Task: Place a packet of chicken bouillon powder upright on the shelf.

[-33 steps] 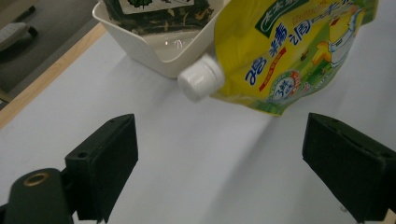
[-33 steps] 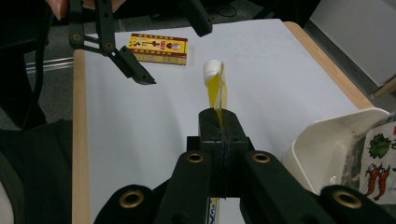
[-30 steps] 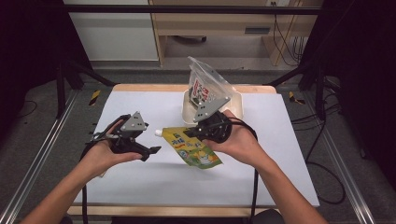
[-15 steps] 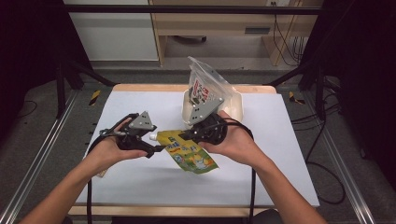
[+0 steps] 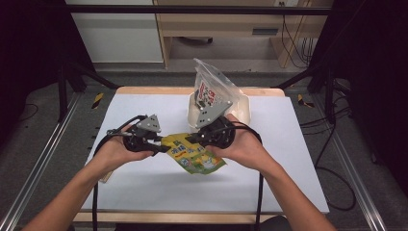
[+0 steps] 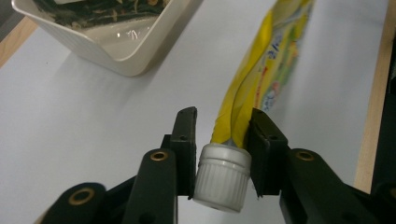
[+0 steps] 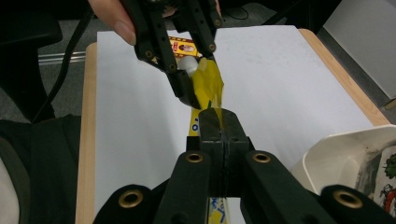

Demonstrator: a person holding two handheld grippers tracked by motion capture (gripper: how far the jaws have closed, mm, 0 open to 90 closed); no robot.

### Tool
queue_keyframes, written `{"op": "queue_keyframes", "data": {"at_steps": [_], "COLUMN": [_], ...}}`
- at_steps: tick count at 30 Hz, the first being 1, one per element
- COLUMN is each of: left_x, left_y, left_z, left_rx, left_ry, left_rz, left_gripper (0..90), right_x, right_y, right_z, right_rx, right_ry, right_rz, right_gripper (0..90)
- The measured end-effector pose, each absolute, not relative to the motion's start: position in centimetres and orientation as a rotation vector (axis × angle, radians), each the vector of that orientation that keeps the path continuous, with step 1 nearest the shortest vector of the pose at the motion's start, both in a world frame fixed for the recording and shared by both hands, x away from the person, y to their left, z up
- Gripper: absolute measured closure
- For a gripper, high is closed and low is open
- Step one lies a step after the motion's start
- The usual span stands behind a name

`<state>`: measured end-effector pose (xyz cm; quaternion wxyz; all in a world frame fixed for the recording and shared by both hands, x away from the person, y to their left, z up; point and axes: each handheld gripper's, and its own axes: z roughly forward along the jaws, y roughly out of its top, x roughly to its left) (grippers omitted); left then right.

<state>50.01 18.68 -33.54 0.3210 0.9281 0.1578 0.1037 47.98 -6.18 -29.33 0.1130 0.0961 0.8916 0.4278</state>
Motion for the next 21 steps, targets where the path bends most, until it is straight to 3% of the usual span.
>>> {"op": "queue_keyframes", "data": {"at_steps": [12,18,19,21], "left_x": [49.7,49.3,49.2,49.1], "left_y": [17.0,16.2,16.1,15.7], "left_z": [-31.2,-31.1,-31.0,-31.0], "left_rx": [2.512,2.516,2.516,2.526], "left_ry": [0.334,0.28,0.268,0.249], "left_rz": [0.354,0.364,0.367,0.374], "left_gripper": [69.7,69.8,69.8,69.8], "right_x": [48.5,48.5,48.5,48.6], "right_y": [-7.7,-8.1,-8.1,-8.0], "right_z": [-31.0,-31.3,-31.2,-31.2], "right_rx": [0.349,0.359,0.356,0.348], "right_ry": [2.608,2.615,2.618,2.609], "right_rz": [1.138,1.098,1.06,1.047], "right_gripper": [84.1,70.6,63.4,57.7]}}
